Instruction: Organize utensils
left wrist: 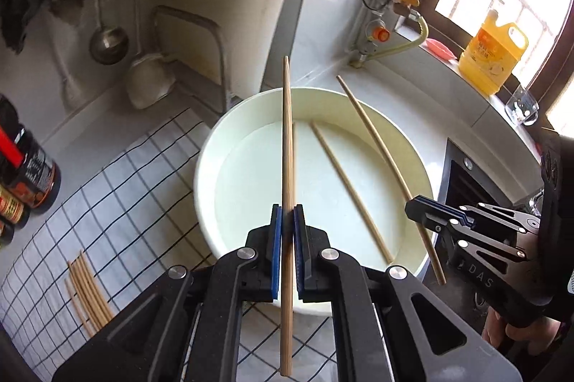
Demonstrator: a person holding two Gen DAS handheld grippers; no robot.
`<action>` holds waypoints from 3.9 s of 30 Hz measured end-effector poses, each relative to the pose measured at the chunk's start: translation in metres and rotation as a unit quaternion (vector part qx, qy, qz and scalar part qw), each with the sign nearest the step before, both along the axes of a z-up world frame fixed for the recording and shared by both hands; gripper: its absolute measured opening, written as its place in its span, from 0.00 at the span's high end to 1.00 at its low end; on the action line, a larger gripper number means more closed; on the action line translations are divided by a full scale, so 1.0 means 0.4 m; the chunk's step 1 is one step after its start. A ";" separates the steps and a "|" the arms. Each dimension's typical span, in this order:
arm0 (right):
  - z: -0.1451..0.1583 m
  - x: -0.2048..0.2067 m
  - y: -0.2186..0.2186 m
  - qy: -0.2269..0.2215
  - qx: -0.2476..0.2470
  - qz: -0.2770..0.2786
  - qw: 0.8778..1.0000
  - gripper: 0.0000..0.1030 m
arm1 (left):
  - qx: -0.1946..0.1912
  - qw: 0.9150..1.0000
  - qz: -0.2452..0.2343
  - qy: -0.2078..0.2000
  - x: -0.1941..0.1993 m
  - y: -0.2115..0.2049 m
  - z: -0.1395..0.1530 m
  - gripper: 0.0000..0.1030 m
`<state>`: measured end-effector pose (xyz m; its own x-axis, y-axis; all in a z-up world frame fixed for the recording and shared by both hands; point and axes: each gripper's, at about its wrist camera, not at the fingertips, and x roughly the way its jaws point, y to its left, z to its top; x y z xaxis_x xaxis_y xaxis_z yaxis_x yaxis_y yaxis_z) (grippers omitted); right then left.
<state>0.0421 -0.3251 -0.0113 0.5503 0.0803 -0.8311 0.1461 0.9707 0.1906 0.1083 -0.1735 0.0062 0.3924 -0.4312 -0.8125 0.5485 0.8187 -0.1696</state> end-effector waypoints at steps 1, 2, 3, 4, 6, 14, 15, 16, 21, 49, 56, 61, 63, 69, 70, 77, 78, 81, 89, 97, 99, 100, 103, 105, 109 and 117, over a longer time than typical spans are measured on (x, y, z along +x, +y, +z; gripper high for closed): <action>-0.008 0.011 -0.001 0.003 -0.002 0.000 1.000 0.94 | 0.005 1.000 -0.008 0.003 0.013 -0.025 -0.011 0.93; -0.016 0.022 -0.007 0.007 -0.003 0.000 1.000 0.94 | 0.011 1.000 -0.014 0.007 0.025 -0.049 -0.023 0.93; -0.024 0.030 -0.009 0.011 -0.003 0.000 1.000 0.94 | 0.015 1.000 -0.020 0.012 0.034 -0.064 -0.035 0.93; -0.034 0.042 -0.016 0.016 -0.005 -0.001 1.000 0.94 | 0.021 0.999 -0.027 0.017 0.044 -0.081 -0.047 0.93; -0.056 0.066 -0.030 0.028 -0.005 -0.003 1.000 0.94 | 0.032 0.998 -0.040 0.022 0.060 -0.109 -0.069 0.93; -0.145 0.117 -0.043 0.070 0.008 -0.008 0.997 0.94 | 0.062 0.995 -0.042 0.063 0.125 -0.139 -0.164 0.93; -0.152 0.119 -0.046 0.074 0.010 -0.010 0.997 0.94 | 0.066 0.995 -0.043 0.066 0.130 -0.141 -0.174 0.93; -0.158 0.121 -0.049 0.077 0.013 -0.012 0.997 0.94 | 0.070 0.994 -0.043 0.068 0.133 -0.143 -0.182 0.93; -0.173 0.132 -0.051 0.084 0.012 -0.013 0.996 0.94 | 0.090 0.991 -0.041 0.089 0.148 -0.146 -0.222 0.93; -0.087 0.057 -0.015 0.035 0.018 -0.002 0.999 0.80 | 0.104 0.993 0.043 0.034 0.067 0.026 -0.091 0.40; -0.049 0.013 0.011 0.020 0.015 0.007 1.000 0.69 | 0.098 0.993 0.059 0.020 0.025 0.066 -0.058 0.37; -0.023 -0.023 0.041 0.011 0.008 0.019 1.000 0.69 | 0.092 0.993 0.067 0.015 -0.013 0.099 -0.044 0.36; -0.016 -0.037 0.056 0.010 0.005 0.025 1.000 0.65 | 0.088 0.993 0.073 0.016 -0.028 0.118 -0.042 0.36; -0.002 -0.069 0.108 0.008 0.001 0.048 0.999 0.64 | 0.078 0.992 0.099 0.019 -0.059 0.185 -0.033 0.35; 0.000 -0.072 0.118 0.009 0.000 0.051 0.999 0.64 | 0.076 0.991 0.104 0.019 -0.063 0.197 -0.032 0.35; 0.003 -0.089 0.190 0.017 -0.005 0.085 0.996 0.62 | 0.066 0.988 0.138 0.027 -0.094 0.285 -0.034 0.35; 0.002 -0.091 0.200 0.019 -0.006 0.089 0.996 0.62 | 0.065 0.987 0.143 0.028 -0.099 0.297 -0.035 0.35; -0.003 -0.093 0.227 0.027 -0.005 0.101 0.994 0.59 | 0.064 0.985 0.158 0.030 -0.114 0.334 -0.037 0.35; -0.030 -0.096 0.327 0.046 -0.008 0.142 0.989 0.59 | 0.063 0.977 0.199 0.047 -0.159 0.438 -0.068 0.34; -0.060 -0.087 0.429 0.059 -0.009 0.177 0.982 0.59 | 0.075 0.967 0.238 0.051 -0.182 0.545 -0.098 0.30; -0.066 -0.083 0.452 0.060 -0.011 0.184 0.981 0.58 | 0.074 0.965 0.245 0.055 -0.183 0.568 -0.105 0.30; -0.069 -0.083 0.463 0.060 -0.011 0.187 0.980 0.58 | 0.073 0.964 0.249 0.057 -0.183 0.579 -0.108 0.30; -0.080 -0.079 0.493 0.061 -0.011 0.195 0.979 0.57 | 0.073 0.962 0.255 0.058 -0.183 0.607 -0.117 0.28; -0.094 -0.077 0.510 0.065 -0.009 0.200 0.978 0.56 | 0.073 0.961 0.259 0.058 -0.181 0.625 -0.124 0.25; -0.131 -0.063 0.545 0.080 -0.007 0.204 0.976 0.56 | 0.076 0.959 0.267 0.061 -0.179 0.657 -0.148 0.24; -0.176 -0.021 0.629 0.077 -0.010 0.219 0.973 0.56 | 0.076 0.953 0.282 0.080 -0.170 0.714 -0.221 0.24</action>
